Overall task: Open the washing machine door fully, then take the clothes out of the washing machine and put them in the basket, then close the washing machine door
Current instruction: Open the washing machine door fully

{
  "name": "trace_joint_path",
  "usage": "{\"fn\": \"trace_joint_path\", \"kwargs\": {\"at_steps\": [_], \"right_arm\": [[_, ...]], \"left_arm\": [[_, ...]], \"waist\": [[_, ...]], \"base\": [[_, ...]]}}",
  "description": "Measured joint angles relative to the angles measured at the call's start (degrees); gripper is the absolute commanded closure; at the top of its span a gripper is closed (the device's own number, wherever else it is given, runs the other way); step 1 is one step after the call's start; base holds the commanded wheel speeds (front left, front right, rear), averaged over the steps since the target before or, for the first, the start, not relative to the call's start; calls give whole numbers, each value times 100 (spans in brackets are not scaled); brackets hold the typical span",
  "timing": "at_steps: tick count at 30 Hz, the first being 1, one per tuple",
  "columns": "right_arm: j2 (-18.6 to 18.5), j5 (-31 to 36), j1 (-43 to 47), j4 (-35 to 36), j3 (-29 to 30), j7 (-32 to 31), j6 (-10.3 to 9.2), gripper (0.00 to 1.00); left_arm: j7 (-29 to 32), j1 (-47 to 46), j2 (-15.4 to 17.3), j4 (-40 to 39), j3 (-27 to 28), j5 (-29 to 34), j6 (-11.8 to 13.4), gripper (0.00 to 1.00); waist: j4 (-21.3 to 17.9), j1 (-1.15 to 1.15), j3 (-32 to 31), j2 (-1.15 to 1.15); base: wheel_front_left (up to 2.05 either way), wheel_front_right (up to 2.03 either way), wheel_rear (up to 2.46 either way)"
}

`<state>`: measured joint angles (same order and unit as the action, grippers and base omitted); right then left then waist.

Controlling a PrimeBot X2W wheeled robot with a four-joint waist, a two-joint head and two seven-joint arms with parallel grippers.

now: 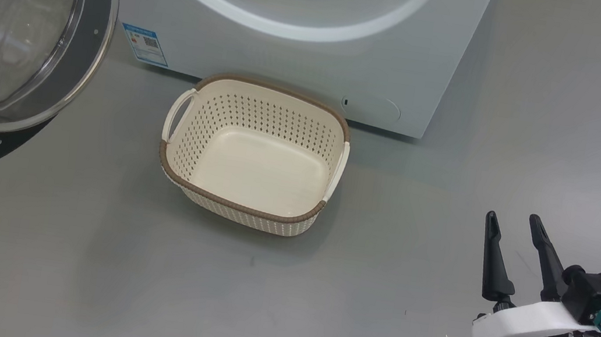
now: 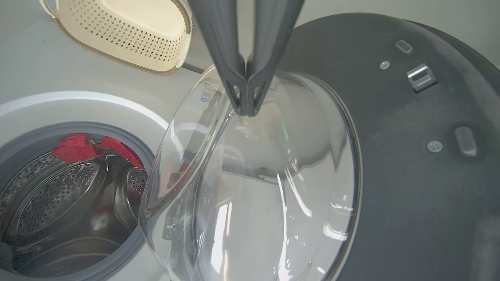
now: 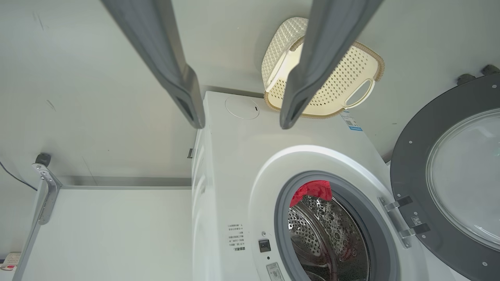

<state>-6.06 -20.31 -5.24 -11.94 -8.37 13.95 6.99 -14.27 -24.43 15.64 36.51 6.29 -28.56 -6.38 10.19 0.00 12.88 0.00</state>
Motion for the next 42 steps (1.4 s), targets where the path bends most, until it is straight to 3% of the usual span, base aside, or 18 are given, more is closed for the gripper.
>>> {"fn": "trace_joint_path", "kwargs": {"at_steps": [20, 29, 39, 41, 42], "right_arm": [[86, -86, 497, -10, 182, 8, 0, 0], [110, -87, 694, 122, 238, 25, 0, 0], [159, -87, 726, 299, 326, 49, 0, 0], [159, -87, 753, 321, 370, 49, 0, 0], [159, -88, 775, 334, 379, 49, 0, 0]], "left_arm": [[-1, 1067, -600, -996, -513, 123, -55, 100], [-1, 1485, -895, -1595, -723, 91, -58, 100], [-1, 1770, -953, -2126, -1057, 152, -74, 100], [-1, 1784, -956, -2226, -1136, 170, -74, 60], [-1, 1795, -956, -2259, -1149, 185, -74, 3]], "waist": [[-587, 0, -995, 0], [-882, 0, -1163, 0], [-1063, 0, -1090, 0], [-1074, 0, -1071, 0], [-1077, 0, -1063, 0]], "base": [[0, 0, 0], [0, 0, 0], [0, 0, 0], [0, 0, 0], [0, 0, 0]]}}
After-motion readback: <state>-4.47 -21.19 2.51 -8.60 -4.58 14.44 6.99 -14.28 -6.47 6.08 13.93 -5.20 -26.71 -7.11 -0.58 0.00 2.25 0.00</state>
